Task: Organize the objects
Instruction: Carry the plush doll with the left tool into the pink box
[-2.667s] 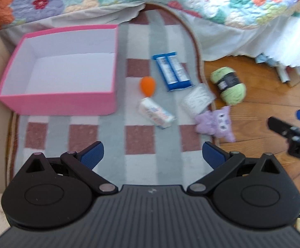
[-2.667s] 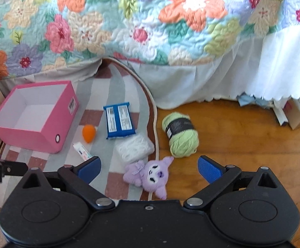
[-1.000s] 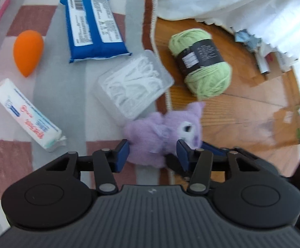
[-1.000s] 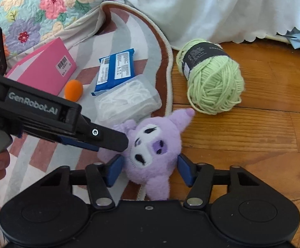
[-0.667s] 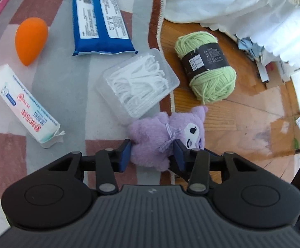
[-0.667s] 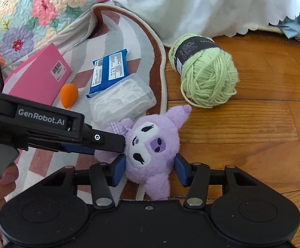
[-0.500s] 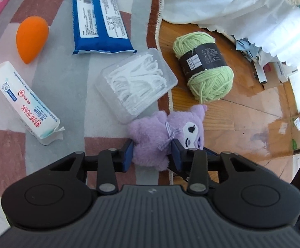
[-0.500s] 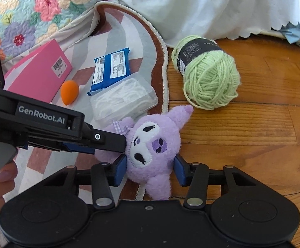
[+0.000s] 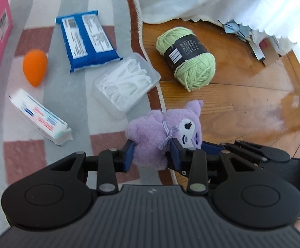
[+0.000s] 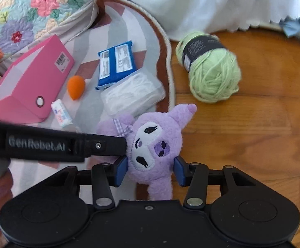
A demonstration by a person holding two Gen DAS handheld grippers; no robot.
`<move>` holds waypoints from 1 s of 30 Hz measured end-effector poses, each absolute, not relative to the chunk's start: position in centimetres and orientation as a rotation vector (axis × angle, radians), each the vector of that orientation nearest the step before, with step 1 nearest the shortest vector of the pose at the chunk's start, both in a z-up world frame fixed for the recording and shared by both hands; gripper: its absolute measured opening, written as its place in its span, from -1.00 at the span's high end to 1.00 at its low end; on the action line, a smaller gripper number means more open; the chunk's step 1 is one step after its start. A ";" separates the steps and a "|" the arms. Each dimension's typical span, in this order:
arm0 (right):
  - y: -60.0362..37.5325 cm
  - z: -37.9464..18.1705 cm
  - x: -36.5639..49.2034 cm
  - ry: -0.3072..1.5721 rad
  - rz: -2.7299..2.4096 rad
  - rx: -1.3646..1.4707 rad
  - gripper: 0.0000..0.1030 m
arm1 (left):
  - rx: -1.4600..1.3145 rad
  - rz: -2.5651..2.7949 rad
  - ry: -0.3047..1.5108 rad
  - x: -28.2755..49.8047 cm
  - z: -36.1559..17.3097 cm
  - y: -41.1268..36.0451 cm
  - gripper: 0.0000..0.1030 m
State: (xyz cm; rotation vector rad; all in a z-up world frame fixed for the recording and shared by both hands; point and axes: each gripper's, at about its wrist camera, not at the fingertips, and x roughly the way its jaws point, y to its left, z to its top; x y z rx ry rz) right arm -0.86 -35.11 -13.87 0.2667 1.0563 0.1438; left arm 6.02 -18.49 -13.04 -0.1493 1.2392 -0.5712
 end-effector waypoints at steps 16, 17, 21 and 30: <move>-29.9 -8.2 -0.6 1.113 0.239 0.202 -0.03 | -0.303 -0.521 1.278 5.0 -9.0 -11.0 0.30; -29.5 -7.7 -0.5 1.112 0.249 0.200 -0.03 | -0.299 -0.514 1.269 4.8 -8.5 -10.5 0.30; -27.7 -6.3 -0.2 1.117 0.308 0.228 -0.03 | -0.254 -0.455 1.255 4.4 -6.7 -8.7 0.30; -23.5 -3.8 -0.6 1.089 0.377 0.215 -0.03 | -0.199 -0.403 1.212 3.1 -3.5 -4.9 0.30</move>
